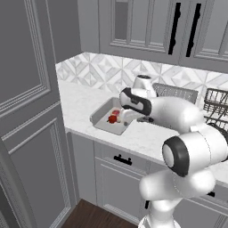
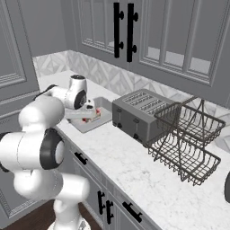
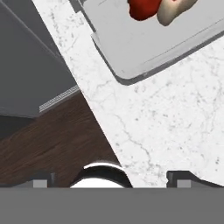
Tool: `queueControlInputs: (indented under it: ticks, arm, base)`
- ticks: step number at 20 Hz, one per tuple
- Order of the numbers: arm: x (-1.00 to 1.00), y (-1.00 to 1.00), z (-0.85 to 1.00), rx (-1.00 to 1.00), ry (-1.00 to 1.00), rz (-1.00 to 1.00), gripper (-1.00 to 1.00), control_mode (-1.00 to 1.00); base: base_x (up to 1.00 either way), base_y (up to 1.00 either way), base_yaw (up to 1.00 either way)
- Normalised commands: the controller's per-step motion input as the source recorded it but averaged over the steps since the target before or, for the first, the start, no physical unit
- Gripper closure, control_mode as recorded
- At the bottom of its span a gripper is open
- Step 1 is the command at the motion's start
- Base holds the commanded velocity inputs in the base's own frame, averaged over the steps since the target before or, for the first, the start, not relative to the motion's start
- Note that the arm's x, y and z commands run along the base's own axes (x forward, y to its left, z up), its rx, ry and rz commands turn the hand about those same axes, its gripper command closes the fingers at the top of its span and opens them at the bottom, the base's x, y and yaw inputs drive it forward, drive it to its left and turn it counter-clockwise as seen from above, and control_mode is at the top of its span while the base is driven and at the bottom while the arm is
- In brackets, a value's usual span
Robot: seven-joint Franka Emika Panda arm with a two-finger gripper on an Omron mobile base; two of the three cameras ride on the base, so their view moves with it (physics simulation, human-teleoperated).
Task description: Place one bell pepper and one steak in each tupperware on the nearby counter, to pack two identical lunches.
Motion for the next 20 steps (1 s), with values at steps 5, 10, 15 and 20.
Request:
queueControlInputs:
  ticks: [5, 10, 15, 20]
  arm:
    - [-1.0, -0.07, 0.87, 0.0, 0.01, -0.09, -1.0, -1.0]
    - [-1.0, -0.1, 0.81, 0.0, 0.03, -0.06, -1.0, -1.0]
    - [-1.0, -0.01, 0.07, 0.0, 0.0, -0.01, -1.0, -1.0]
    - [-0.56, 0.0, 0.0, 0.0, 0.0, 0.0, -1.0, -1.0]
  base:
    - [0.0, 0.0, 0.0]
    - [0.0, 0.0, 0.0]
    - [0.0, 0.0, 0.0]
    - [0.0, 0.0, 0.0]
